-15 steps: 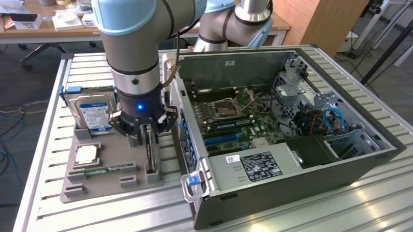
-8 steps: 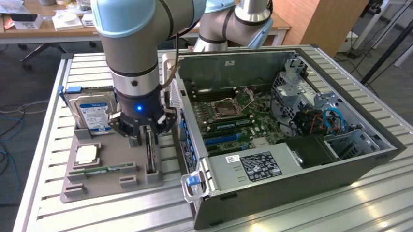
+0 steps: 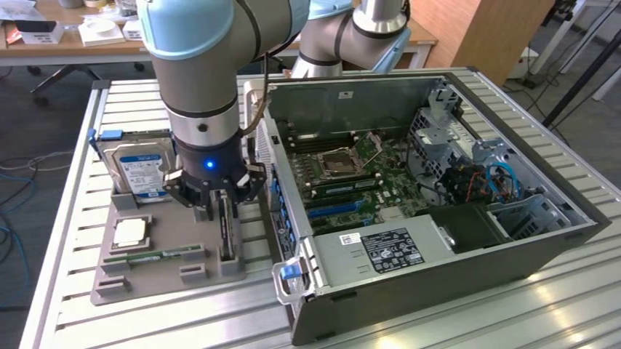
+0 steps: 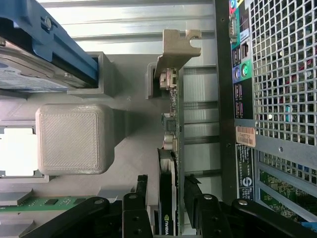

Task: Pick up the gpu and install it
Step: 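Pick up the gpu and move the gpu toward the slot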

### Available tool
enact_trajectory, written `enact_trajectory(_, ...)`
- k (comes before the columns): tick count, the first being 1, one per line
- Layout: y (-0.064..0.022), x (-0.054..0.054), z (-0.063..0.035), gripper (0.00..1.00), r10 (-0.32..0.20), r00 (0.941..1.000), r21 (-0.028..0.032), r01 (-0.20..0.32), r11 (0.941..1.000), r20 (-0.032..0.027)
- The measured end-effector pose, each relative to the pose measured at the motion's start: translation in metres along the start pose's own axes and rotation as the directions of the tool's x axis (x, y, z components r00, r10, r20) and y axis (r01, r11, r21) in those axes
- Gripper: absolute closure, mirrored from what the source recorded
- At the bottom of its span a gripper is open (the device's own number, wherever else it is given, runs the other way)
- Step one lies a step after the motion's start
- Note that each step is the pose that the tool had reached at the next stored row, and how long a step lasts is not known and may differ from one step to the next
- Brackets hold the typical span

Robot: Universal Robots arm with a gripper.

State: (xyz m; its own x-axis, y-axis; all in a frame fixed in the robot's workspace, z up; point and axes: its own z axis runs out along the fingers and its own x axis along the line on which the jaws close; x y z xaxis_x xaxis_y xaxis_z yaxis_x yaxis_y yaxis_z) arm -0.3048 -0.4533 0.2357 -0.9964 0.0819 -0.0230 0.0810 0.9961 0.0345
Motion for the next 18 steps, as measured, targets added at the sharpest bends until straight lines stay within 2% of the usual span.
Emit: enact_trajectory(18, -0.0002, 0.0002, 0.0021, 0.57, 0.0, 1.0, -0.0001, 0.0, 1.0, 0.0)
